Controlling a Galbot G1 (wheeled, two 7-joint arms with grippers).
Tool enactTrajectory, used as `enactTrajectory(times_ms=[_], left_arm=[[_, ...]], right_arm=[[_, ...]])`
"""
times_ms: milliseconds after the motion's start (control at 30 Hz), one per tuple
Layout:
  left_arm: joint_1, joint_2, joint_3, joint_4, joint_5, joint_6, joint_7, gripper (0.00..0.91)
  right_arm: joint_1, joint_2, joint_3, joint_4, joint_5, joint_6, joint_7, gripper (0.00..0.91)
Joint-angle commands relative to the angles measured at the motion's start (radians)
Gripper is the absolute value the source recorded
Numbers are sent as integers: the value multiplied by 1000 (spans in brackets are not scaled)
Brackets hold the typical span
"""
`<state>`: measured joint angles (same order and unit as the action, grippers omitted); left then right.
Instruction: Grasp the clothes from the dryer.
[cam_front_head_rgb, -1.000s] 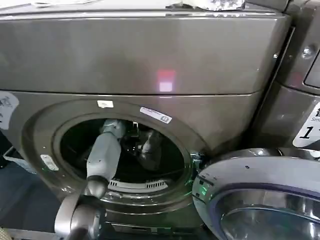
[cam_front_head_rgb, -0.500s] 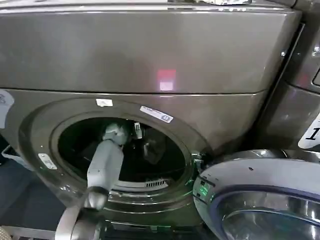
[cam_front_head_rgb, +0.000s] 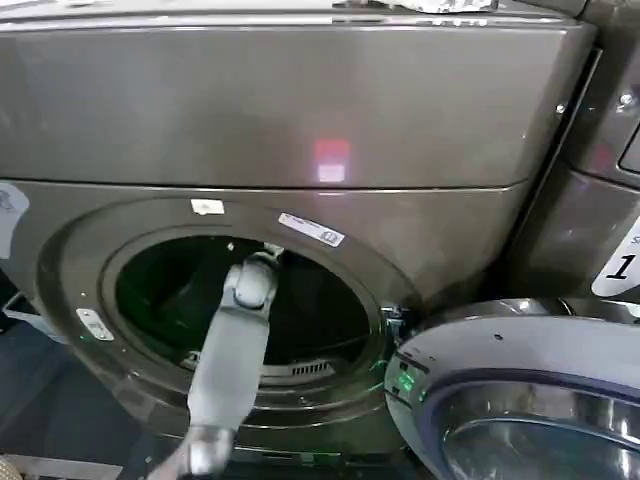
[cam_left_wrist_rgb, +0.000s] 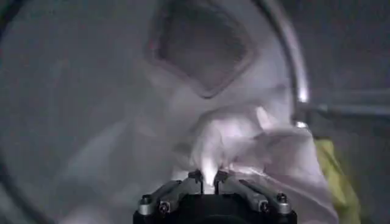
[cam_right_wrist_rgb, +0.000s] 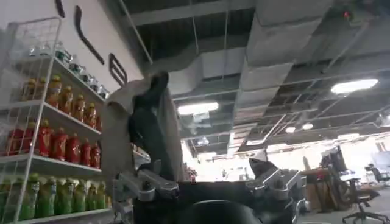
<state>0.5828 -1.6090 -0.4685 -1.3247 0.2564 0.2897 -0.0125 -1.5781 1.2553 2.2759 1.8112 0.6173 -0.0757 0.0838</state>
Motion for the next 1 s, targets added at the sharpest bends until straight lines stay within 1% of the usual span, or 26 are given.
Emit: enactTrajectory(times_ms=[33,267,600,667,700,767,1000], left_arm=[[37,-49,2,-49,-147,29,-137,0],[38,-49,1,-50,-140,28,-131,0],[31,-49,3,-46,-143,31,-124,0],[30,-49,3,-47,-143,31,-123,0],[29,-49,3,-48,-143,32,-122,0],[30,-49,3,-50,-143,33,-120,0],[33,-49,3,-52,-142,35,-109,0]], right_arm=[[4,1,-8,14,24,-7,21,907],[-1,8,-4,15,12,-5,7,907],[2,11,-9,19,3,-6,10,907],[-1,16,-6,32,1,-27,5,907],[-2,22,-5,47,-17,-56,0,907],[8,17,-2,50,-16,-71,10,907],[11,13,3,58,-9,-73,15,907]])
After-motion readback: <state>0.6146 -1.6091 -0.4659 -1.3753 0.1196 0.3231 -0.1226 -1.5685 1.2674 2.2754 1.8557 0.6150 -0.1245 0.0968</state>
